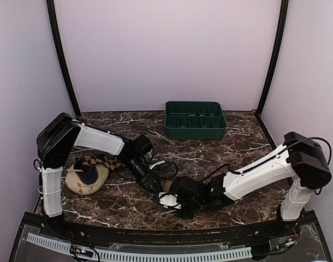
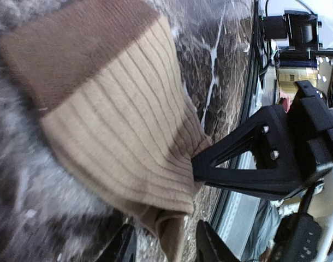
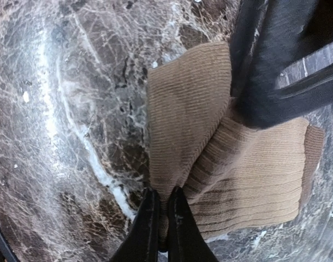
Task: Roll the socks
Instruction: Roll the sock at the center of the board.
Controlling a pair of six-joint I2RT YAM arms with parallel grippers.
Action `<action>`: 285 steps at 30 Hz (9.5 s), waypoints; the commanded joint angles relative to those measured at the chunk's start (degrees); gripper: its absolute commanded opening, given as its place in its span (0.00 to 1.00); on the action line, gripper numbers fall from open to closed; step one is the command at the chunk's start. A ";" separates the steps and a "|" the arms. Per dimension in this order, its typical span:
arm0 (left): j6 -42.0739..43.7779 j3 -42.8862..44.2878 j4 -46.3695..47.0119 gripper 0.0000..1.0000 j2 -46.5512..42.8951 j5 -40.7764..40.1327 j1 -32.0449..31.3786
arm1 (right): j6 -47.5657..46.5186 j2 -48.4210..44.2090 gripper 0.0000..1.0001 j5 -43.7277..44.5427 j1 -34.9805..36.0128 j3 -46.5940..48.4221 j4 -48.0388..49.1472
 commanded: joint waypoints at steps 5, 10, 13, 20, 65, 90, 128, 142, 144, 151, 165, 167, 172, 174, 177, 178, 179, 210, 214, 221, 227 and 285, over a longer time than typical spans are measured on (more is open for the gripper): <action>-7.72 -7.23 13.34 0.48 -12.45 -6.06 2.07 | 7.59 -0.02 0.02 -10.78 -3.22 -0.56 -6.69; -9.84 -12.59 19.21 0.51 -17.92 -9.60 2.35 | 12.29 -1.00 0.02 -18.40 -6.41 -0.98 -5.00; -10.05 -16.38 23.06 0.51 -21.40 -13.11 2.35 | 15.27 -1.70 0.02 -24.07 -8.90 -1.65 -3.16; -10.04 -22.22 27.76 0.51 -28.14 -19.53 1.91 | 18.96 -1.36 0.02 -35.39 -14.04 -1.16 -2.18; 24.89 -23.15 30.40 0.53 -24.94 -46.27 -25.31 | 30.77 2.60 0.01 -64.48 -26.28 -8.34 9.43; 32.42 -20.97 33.99 0.33 -19.14 -51.60 -27.08 | 30.08 3.91 0.00 -67.28 -26.50 -8.46 8.98; 31.54 -8.64 12.78 0.00 -11.78 -42.90 -27.53 | 35.67 -5.09 0.26 -60.64 -31.69 -16.84 13.13; 28.32 5.56 -2.02 0.00 -4.44 -33.07 -24.73 | 40.22 -20.39 0.27 -50.24 -35.03 -27.45 18.89; 27.94 6.98 -3.30 0.00 -3.74 -31.54 -23.96 | 40.59 -23.74 0.28 -46.14 -35.03 -29.42 18.93; 26.88 11.47 -7.53 0.00 -0.88 -26.72 -21.28 | 42.39 -35.88 0.29 -31.67 -33.20 -35.12 16.43; 25.75 17.89 -12.55 0.00 5.24 -18.10 -19.20 | 40.12 -45.98 0.29 -5.95 -13.95 -34.79 7.01; 25.73 18.18 -12.88 0.00 5.72 -17.46 -19.03 | 39.41 -45.28 0.30 -2.66 -10.47 -33.97 6.41; 25.50 18.60 -13.33 0.00 6.56 -15.53 -18.39 | 37.60 -42.03 0.30 5.39 -3.09 -31.88 5.47; 25.47 18.93 -13.63 0.00 6.99 -14.98 -18.18 | 36.82 -40.37 0.31 8.49 -0.43 -30.75 5.35; 25.42 19.39 -14.01 0.00 7.68 -14.35 -17.91 | 35.27 -37.35 0.31 12.02 3.13 -28.38 4.76; 25.42 19.52 -14.19 0.00 7.85 -14.24 -17.87 | 34.57 -36.30 0.32 13.29 4.25 -27.56 4.49; 25.46 19.65 -14.31 0.00 8.05 -14.01 -17.82 | 34.03 -35.28 0.32 14.38 5.38 -26.79 4.30; 26.47 22.99 -18.35 0.00 12.07 -11.55 -16.54 | 21.85 -11.61 0.47 22.56 13.99 -8.83 -5.98; 26.56 23.05 -18.61 0.00 12.33 -11.55 -16.54 | 21.31 -10.87 0.47 22.43 13.11 -8.47 -6.85; 26.66 23.09 -18.72 0.00 12.52 -11.55 -16.46 | 20.12 -10.13 0.45 20.91 10.16 -7.91 -7.79; 26.65 23.05 -18.80 0.00 12.65 -10.71 -16.20 | 19.37 -7.67 0.40 18.22 8.60 -6.76 -8.55; 17.77 6.06 -12.13 0.47 0.01 -18.39 -5.50 | 20.96 -7.60 0.02 1.68 1.19 -6.09 -7.70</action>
